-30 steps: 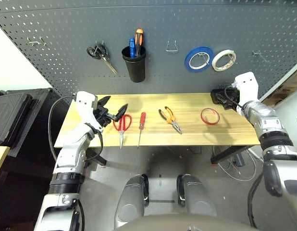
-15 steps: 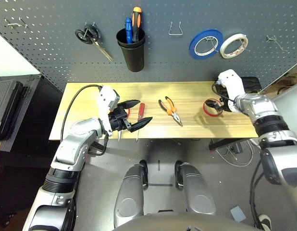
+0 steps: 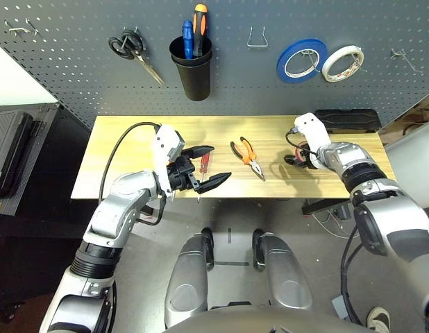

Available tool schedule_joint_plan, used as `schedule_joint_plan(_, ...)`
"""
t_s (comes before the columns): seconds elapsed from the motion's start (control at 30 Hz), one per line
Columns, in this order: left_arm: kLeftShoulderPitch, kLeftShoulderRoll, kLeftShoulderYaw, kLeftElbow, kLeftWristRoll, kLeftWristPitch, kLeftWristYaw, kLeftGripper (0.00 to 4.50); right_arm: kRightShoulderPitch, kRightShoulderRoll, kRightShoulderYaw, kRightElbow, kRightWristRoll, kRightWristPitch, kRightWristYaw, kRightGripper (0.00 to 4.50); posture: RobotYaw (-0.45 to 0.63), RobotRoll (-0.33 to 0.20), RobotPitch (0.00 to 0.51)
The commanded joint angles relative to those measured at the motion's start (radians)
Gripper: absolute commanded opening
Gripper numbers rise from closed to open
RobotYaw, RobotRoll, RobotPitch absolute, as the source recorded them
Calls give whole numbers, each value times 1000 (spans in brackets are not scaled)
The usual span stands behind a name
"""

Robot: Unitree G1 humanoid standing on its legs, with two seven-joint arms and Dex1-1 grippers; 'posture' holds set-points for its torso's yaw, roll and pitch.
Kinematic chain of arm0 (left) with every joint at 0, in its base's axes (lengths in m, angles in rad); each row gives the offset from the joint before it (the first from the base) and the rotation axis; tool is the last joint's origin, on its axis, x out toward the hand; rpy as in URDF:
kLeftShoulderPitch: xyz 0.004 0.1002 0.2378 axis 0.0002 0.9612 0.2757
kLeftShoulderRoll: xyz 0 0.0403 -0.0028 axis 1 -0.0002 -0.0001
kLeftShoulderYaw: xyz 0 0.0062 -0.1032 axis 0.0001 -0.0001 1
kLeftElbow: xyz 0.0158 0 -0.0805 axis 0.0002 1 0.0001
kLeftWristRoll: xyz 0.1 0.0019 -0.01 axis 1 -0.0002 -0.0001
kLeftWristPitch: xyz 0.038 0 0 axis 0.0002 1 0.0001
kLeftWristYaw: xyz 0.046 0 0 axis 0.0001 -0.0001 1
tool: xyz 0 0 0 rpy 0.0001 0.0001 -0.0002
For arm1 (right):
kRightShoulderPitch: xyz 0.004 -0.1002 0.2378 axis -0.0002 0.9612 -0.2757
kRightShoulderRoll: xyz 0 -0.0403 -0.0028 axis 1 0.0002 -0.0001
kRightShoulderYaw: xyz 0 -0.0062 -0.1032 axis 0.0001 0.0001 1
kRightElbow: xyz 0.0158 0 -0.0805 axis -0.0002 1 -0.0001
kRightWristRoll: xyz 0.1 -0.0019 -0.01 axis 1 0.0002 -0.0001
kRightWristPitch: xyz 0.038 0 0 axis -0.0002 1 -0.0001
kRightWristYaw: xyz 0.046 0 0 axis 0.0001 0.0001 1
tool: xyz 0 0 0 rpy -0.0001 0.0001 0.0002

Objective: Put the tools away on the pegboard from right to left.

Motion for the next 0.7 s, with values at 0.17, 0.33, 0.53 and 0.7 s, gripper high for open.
schedule_joint_plan(0.17, 21, 7, -7, -39, 6, 14, 9, 4464, 8, 8, -13, 87, -10, -19, -26, 4500, 16, 0, 278)
schedule_joint_plan(0.33, 25, 10, 1, -47, 9, 17, 21, 4500, 20, 16, -20, 122, -15, -65, -62, 3896, 25, 0, 279)
schedule_joint_plan(0.53, 37, 14, 5, -69, 3, 31, 36, 4500, 28, 22, -22, 147, -19, -90, -78, 1802, 44, 0, 285)
schedule_joint_plan(0.7, 52, 21, 9, -91, -2, 48, 45, 4500, 29, 27, -35, 157, -20, -93, -88, 35, 43, 0, 283)
